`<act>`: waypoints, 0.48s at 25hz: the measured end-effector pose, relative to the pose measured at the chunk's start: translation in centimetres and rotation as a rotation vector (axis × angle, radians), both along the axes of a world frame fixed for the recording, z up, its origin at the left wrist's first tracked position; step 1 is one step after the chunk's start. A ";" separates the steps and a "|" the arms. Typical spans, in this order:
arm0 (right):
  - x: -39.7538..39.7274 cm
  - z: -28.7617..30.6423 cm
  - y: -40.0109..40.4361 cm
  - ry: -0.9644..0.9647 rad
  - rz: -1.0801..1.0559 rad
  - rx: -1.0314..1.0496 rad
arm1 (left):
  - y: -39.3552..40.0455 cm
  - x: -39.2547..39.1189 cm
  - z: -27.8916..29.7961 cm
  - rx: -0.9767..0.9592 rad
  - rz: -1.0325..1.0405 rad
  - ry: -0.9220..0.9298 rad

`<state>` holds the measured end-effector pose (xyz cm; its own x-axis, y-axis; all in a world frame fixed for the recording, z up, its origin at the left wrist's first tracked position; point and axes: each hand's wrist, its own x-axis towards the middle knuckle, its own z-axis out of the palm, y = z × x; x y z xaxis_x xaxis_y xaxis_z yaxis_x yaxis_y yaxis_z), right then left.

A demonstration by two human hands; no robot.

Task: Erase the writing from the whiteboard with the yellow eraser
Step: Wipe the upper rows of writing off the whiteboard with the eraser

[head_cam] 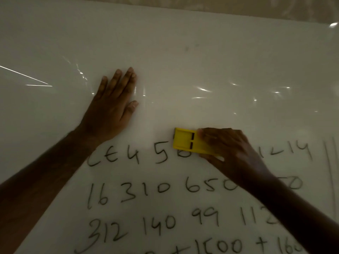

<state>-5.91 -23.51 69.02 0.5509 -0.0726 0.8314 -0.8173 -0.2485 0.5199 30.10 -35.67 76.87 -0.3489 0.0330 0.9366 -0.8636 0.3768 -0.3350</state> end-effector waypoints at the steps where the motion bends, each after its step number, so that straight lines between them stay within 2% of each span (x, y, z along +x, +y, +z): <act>1: -0.4 0.4 0.3 -0.009 -0.017 0.000 | -0.2 1.6 -0.3 0.025 0.005 0.007; 4: 0.7 2.9 -0.2 -0.145 -0.004 0.000 | -0.5 3.9 -0.9 0.054 0.006 0.002; 7: 6.0 4.4 -2.2 -0.212 0.057 -0.016 | -0.5 3.5 -1.0 0.055 -0.008 0.024; 10: 9.8 2.2 -3.4 -0.118 0.089 0.027 | -0.7 4.7 -1.5 0.054 -0.016 0.009; 12: 9.5 0.2 -3.1 -0.039 0.089 0.044 | -1.0 7.1 -2.5 0.068 -0.009 0.017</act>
<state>3.54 -26.64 69.22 0.5245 -0.0620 0.8491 -0.8102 -0.3429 0.4754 37.19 -36.71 74.38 -0.3327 -0.0279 0.9426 -0.8654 0.4062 -0.2935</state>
